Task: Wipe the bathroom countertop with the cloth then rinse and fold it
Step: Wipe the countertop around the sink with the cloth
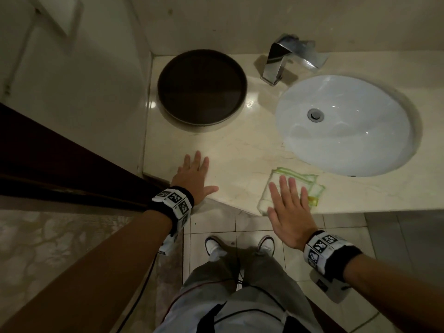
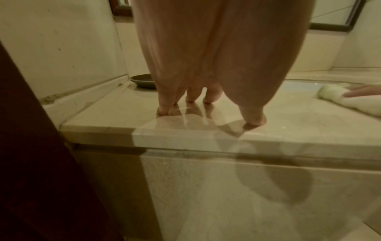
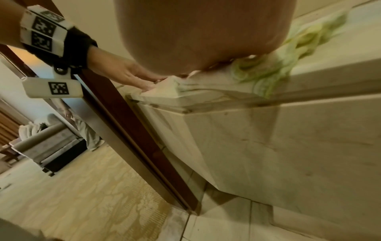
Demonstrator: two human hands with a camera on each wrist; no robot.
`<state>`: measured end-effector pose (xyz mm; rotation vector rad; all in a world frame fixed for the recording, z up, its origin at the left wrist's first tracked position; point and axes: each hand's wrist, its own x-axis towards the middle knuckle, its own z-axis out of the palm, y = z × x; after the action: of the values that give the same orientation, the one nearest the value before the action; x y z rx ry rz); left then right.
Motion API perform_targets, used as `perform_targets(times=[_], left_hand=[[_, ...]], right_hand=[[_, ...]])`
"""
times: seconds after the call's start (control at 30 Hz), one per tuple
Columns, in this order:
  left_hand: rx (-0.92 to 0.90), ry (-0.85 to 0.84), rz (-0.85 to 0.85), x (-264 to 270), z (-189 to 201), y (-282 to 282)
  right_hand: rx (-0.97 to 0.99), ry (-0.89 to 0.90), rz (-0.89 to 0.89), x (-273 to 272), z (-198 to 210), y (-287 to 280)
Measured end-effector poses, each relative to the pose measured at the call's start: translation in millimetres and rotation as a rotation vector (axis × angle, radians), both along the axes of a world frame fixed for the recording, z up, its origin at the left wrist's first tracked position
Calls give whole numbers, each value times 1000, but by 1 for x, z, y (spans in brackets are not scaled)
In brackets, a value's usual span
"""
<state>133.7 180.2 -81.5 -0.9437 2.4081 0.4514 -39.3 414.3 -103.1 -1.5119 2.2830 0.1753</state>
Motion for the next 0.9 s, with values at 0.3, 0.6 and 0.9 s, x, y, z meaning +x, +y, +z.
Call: perform_targets(times=[0.3, 0.6, 0.9], left_hand=[[36, 22, 44, 0, 0, 0], [41, 20, 32, 3, 4, -5], [67, 52, 64, 2, 5, -3]], right_hand=[[-54, -10, -10, 43, -4, -75], [-20, -9, -20, -5, 2, -35], [30, -26, -211, -28, 5, -19]])
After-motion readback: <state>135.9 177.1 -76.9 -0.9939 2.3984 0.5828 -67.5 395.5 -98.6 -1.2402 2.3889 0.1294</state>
